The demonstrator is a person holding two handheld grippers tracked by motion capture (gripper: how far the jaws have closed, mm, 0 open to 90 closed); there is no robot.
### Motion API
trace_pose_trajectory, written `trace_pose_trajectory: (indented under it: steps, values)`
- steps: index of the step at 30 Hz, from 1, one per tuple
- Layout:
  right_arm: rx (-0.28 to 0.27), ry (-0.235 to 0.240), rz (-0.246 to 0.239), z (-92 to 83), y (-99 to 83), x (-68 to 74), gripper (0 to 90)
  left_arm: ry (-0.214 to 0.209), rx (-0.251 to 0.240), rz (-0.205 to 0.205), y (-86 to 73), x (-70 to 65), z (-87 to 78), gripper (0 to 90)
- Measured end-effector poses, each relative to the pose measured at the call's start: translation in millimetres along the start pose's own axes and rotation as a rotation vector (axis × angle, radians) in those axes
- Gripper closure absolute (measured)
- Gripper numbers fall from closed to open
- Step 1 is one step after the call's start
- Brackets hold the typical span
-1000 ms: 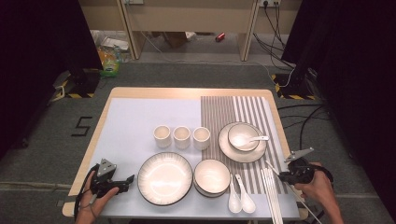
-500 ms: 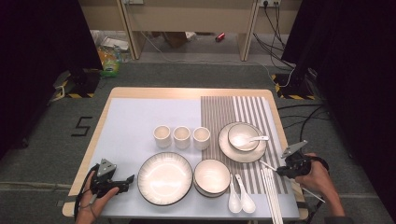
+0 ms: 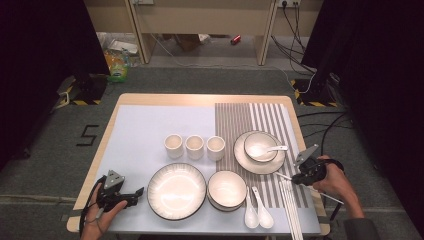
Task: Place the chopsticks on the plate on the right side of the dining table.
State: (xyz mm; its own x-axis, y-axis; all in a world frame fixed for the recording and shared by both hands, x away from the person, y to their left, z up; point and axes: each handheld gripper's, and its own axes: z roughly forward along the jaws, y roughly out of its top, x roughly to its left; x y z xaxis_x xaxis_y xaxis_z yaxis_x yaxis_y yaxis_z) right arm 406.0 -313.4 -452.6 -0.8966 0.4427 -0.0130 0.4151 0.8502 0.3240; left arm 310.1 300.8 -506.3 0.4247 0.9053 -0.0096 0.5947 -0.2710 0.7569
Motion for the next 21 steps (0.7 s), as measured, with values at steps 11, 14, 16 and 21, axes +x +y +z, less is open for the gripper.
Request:
trace_pose_trajectory:
  steps: [11, 14, 16, 21]
  values:
    - [0.009, 0.012, -0.054, 3.2, 9.6, -2.9, 84.2, 0.000, 0.001, 0.001, 0.0, 0.1, -0.1, 13.7]
    - [0.011, 0.016, -0.059, 3.9, 11.7, -3.4, 84.2, -0.008, 0.018, 0.005, 0.6, 0.6, -1.4, 13.7]
    - [0.009, 0.016, -0.063, 4.4, 13.0, -3.4, 83.9, -0.009, 0.016, 0.002, 0.6, 0.5, -1.3, 13.7]
    - [-0.004, 0.012, -0.030, 1.8, 11.9, -3.7, 78.4, 0.001, 0.001, 0.003, 0.0, 0.2, 0.0, 13.7]
